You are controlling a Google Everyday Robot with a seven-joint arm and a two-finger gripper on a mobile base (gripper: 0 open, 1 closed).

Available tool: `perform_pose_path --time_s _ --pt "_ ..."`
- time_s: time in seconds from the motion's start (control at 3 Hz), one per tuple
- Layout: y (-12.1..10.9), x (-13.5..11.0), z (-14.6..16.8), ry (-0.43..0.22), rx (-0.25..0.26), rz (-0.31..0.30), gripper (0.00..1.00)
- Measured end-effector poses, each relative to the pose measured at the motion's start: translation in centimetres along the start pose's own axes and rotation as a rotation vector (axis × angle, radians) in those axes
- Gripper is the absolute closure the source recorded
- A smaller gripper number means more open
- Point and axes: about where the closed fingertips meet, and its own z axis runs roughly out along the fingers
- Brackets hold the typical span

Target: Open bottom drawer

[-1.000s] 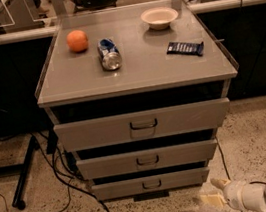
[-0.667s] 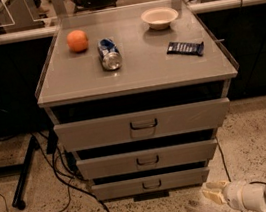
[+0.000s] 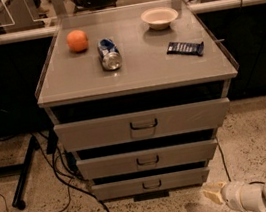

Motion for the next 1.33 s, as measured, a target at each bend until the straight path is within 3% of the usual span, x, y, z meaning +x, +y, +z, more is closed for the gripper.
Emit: perform_pose_path --time_s 0.33,1.0,1.33 --pt "-1.4 0.5 2.0 -0.039 0.018 0.023 1.0" --pt "-6.5 -0.1 7.8 -0.212 0.089 0.028 1.0" --pt "-8.9 -0.3 10.4 -0.245 0.112 0.047 1.0"
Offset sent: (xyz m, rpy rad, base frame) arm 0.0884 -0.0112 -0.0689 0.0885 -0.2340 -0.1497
